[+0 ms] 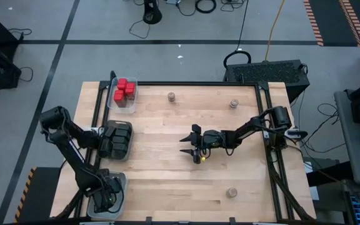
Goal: Sort spices by type
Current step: Put the brown seasoning bottle into the gray bin
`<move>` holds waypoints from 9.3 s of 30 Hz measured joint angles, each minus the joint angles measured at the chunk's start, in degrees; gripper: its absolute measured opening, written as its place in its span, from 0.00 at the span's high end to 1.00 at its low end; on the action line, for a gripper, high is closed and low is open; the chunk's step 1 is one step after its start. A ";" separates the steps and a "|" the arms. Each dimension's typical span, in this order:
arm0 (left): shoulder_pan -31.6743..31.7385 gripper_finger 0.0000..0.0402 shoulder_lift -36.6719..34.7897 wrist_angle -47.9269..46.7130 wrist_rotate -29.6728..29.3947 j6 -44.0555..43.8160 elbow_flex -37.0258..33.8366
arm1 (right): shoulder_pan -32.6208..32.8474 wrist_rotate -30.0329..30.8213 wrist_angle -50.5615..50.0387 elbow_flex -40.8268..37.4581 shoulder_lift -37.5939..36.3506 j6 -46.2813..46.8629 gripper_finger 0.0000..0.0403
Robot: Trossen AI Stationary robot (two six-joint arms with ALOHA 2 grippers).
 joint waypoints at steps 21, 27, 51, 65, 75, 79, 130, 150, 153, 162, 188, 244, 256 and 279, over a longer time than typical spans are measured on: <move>-0.25 0.61 0.38 -1.56 3.42 0.57 0.03 | 0.00 0.04 0.60 0.00 0.00 0.02 0.49; 1.72 0.62 -3.16 -4.59 7.83 0.44 -0.23 | 0.00 0.04 1.76 0.00 0.00 0.03 0.49; 18.09 0.63 -16.03 -10.88 -22.54 16.66 11.89 | 7.34 -13.35 13.65 9.43 0.00 -14.71 0.49; 26.78 0.63 -16.13 -3.10 -16.96 21.59 12.19 | 11.82 1.72 -37.95 41.80 0.87 -30.17 0.43; 30.13 0.63 -16.13 -2.51 -17.49 26.84 12.19 | 11.80 1.51 -37.72 42.14 1.68 -29.59 0.43; 31.77 0.63 -16.14 -1.95 -17.47 28.88 12.19 | 12.00 1.51 -37.70 42.07 1.88 -29.51 0.43; 35.53 0.39 -19.22 -0.42 -17.04 42.31 12.16 | 9.88 2.80 -42.40 42.05 1.79 -26.84 0.60; 21.50 0.39 -28.59 6.33 -57.65 75.55 11.97 | -4.10 -17.11 10.60 28.09 1.70 17.79 0.60; 21.50 0.39 -26.52 10.49 -64.12 83.31 11.97 | -4.48 -19.08 12.88 28.09 1.70 22.37 0.60; 21.54 0.39 -24.08 16.26 -69.19 95.11 11.99 | -4.52 -19.13 18.31 28.06 1.70 29.08 0.60; 25.25 0.39 -23.08 26.93 -72.42 107.01 12.00 | -2.84 -13.16 24.54 28.09 1.70 30.88 0.60; 25.85 0.56 -23.08 31.94 -71.26 109.57 11.99 | -3.10 -12.20 25.37 28.11 1.72 29.01 0.57; 25.85 0.56 -23.08 32.08 -71.02 109.72 11.99 | -3.44 -13.80 25.27 28.11 1.70 27.78 0.53; 24.30 0.55 -23.37 32.58 -74.10 109.77 12.08 | -7.30 -29.03 23.89 28.15 1.73 27.47 0.39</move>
